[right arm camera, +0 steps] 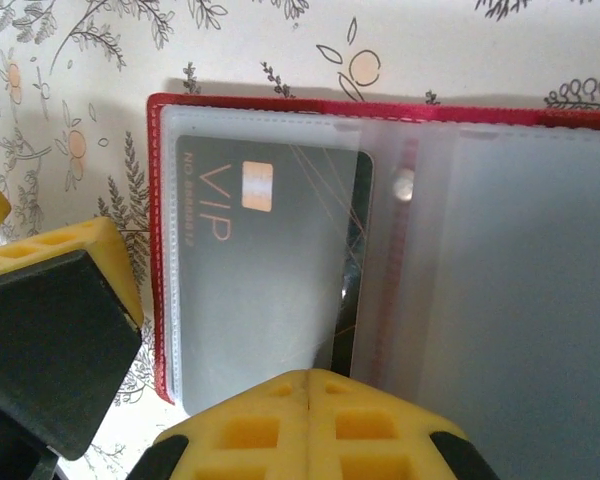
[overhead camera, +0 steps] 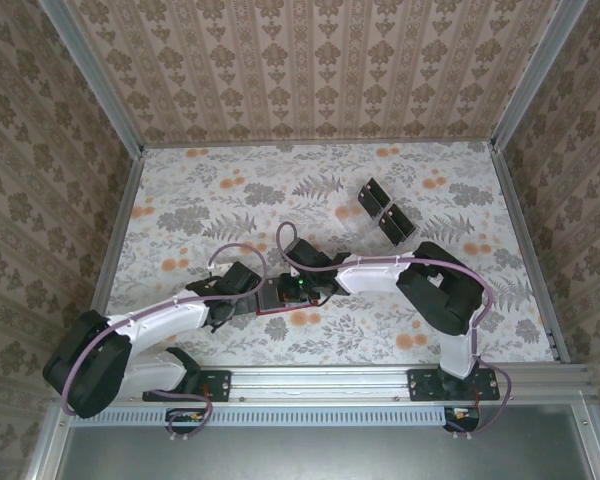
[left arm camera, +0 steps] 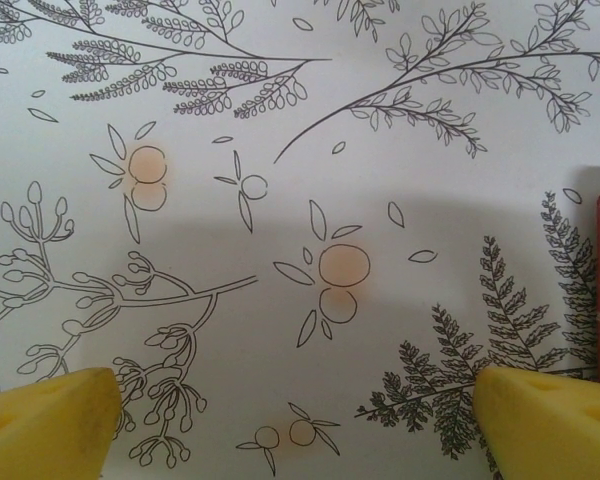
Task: Put the credit cards into the card holder
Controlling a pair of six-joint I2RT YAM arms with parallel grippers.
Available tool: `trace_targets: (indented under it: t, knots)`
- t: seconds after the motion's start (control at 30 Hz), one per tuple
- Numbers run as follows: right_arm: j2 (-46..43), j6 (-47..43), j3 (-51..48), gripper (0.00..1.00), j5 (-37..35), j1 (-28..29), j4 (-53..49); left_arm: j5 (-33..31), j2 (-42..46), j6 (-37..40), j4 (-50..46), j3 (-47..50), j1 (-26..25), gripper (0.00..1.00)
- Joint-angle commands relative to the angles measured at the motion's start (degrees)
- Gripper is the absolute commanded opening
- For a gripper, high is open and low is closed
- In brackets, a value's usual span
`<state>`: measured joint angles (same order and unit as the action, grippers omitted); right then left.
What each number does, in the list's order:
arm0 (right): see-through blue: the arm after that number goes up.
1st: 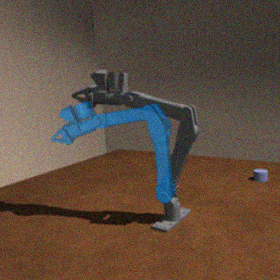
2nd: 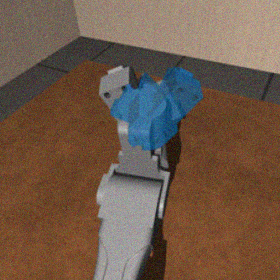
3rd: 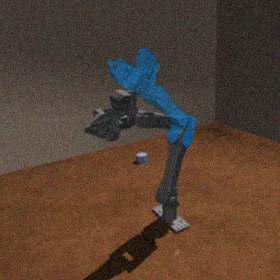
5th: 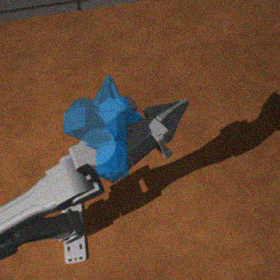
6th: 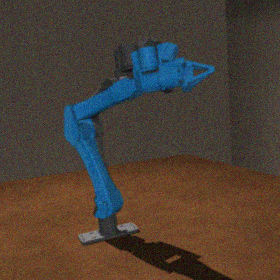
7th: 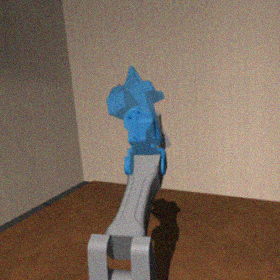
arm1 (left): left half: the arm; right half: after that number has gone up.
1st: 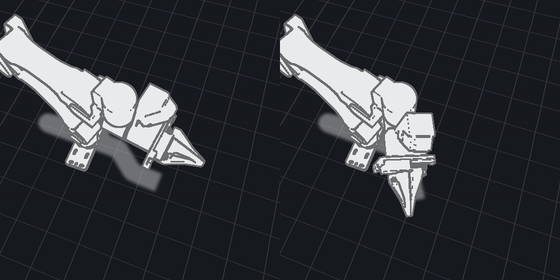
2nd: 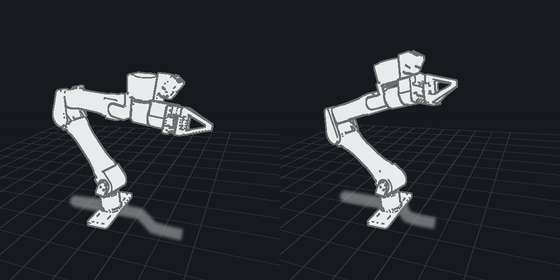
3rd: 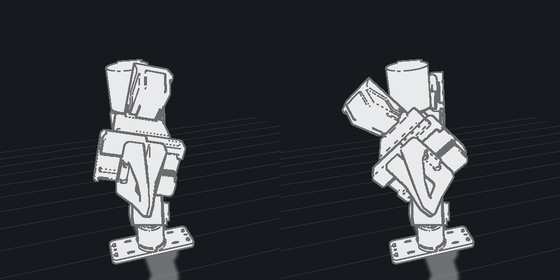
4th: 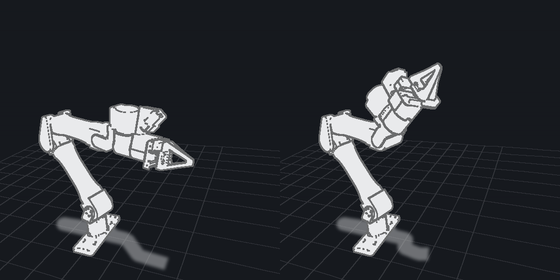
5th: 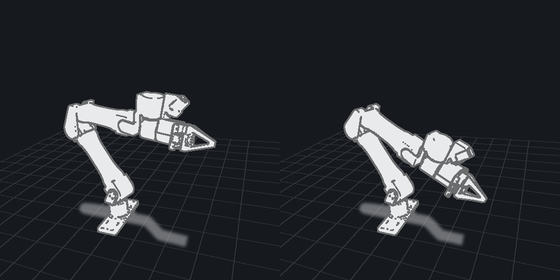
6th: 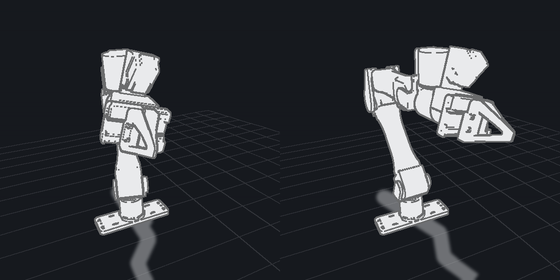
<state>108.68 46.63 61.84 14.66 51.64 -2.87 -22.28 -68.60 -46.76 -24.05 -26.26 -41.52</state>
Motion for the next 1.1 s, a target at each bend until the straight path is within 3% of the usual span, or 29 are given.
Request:
trace_targets:
  t: [0.0, 0.13, 0.27, 0.43, 0.67, 1.07]
  knots:
    - [-5.9, -0.2, -0.7, 0.12, -0.4, -0.2, -0.8, 0.1, 2.0, 0.7, -1.0, -1.2, 0.4, 1.00]
    - [-12.4, -2.2, -2.7, 0.33, -4.0, -1.4, -4.4, 0.8, 5.5, 1.7, -1.0, -1.7, 0.5, 1.00]
    - [-17.9, -4.6, -5.3, 0.41, -9.3, -3.3, -9.4, 2.3, 8.4, 3.0, 0.5, -1.8, 0.7, 1.00]
    - [-20.5, -6.7, -7.6, 0.47, -15.2, -5.3, -14.3, 8.4, 12.6, 4.3, 9.9, 2.1, 2.1, 1.00]
    - [-15.2, -6.9, -8.5, 0.47, -13.2, -6.3, -10.8, 17.4, 13.4, 4.1, 19.9, 6.5, 5.3, 1.00]
    - [-9.5, -6.3, -9.0, 0.41, -11.8, -6.4, -7.3, 23.7, 5.9, 4.1, 27.5, 6.1, 5.5, 1.00]
